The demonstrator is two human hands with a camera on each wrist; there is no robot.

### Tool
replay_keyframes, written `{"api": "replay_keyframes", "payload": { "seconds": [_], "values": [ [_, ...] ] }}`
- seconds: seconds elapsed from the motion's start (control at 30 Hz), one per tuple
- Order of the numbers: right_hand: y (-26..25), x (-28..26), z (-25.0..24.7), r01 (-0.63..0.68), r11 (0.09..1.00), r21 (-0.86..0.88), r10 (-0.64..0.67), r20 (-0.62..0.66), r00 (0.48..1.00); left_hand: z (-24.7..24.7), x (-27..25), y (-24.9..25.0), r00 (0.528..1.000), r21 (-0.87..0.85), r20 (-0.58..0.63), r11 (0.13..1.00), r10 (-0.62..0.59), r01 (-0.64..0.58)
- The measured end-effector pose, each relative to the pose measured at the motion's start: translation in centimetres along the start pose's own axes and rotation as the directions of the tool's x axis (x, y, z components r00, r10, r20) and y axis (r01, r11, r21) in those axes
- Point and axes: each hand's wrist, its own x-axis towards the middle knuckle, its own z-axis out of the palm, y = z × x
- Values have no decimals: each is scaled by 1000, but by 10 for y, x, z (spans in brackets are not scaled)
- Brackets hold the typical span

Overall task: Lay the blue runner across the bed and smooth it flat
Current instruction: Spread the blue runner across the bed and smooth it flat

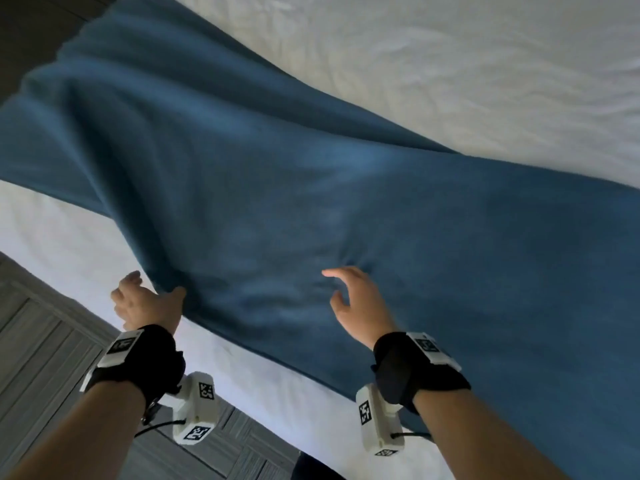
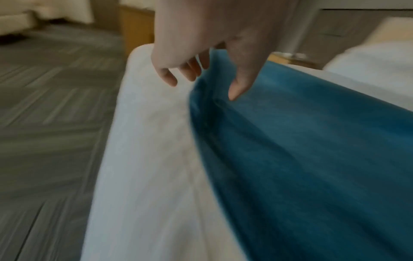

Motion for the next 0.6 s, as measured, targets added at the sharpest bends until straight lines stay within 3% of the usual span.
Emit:
{"api": "replay_keyframes", "payload": {
  "seconds": [0.07,0.2,0.37,0.47,0.6],
  "values": [
    [8,11,-31,-51,999,17,52,-65,997,2,-13,37,975,40,-19,974,222,-221],
    [33,32,-102,-109,994,22,111,-172,979,33,-35,116,849,71,163,852,503,-519],
    [66,64,-187,-160,987,29,162,-293,942,82,-46,203,694,-73,346,755,632,-651],
    [86,83,-228,-185,982,37,187,-313,931,107,-46,250,652,-78,362,718,667,-692],
    [106,111,-259,-186,982,-27,163,-373,914,140,-41,298,655,30,374,697,657,-717]
  ]
}}
